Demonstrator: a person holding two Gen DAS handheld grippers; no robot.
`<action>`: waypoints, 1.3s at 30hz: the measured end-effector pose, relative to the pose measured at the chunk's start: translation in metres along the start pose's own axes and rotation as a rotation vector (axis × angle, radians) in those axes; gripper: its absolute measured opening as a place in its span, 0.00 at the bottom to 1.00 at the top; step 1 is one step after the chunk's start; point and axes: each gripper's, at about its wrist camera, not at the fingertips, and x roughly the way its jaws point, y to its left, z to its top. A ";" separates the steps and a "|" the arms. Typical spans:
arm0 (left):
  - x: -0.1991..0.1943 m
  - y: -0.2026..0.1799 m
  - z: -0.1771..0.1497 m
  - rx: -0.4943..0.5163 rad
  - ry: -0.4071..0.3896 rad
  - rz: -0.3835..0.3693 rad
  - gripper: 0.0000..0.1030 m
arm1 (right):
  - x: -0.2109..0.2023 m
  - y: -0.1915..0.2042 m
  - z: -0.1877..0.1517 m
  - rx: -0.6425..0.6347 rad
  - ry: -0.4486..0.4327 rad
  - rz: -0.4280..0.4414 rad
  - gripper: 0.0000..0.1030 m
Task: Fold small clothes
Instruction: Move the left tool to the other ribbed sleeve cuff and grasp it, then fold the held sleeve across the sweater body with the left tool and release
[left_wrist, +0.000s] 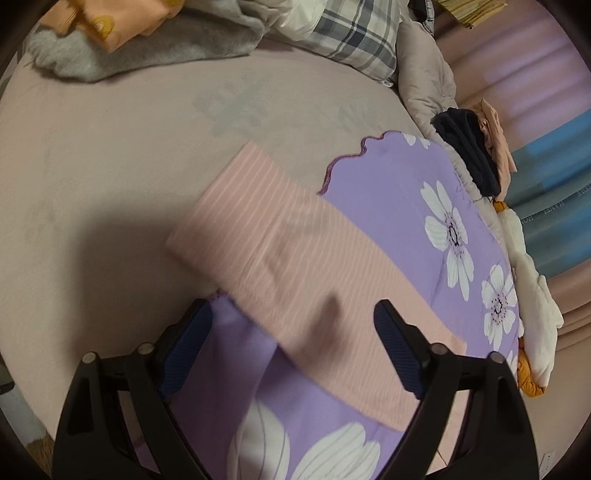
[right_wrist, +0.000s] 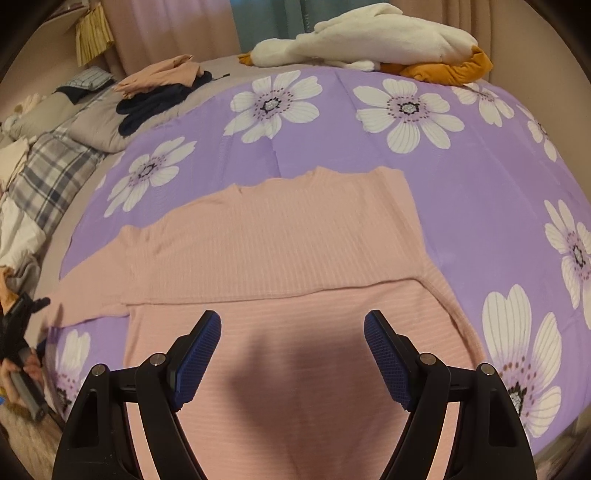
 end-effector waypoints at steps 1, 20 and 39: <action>0.002 -0.001 0.003 0.000 -0.005 0.018 0.63 | 0.000 0.000 0.000 0.001 0.001 0.002 0.77; -0.028 -0.072 -0.003 0.159 -0.089 -0.065 0.07 | -0.007 -0.015 -0.002 0.043 -0.019 -0.018 0.77; -0.041 -0.208 -0.110 0.594 0.016 -0.266 0.07 | -0.026 -0.042 -0.007 0.114 -0.068 -0.011 0.77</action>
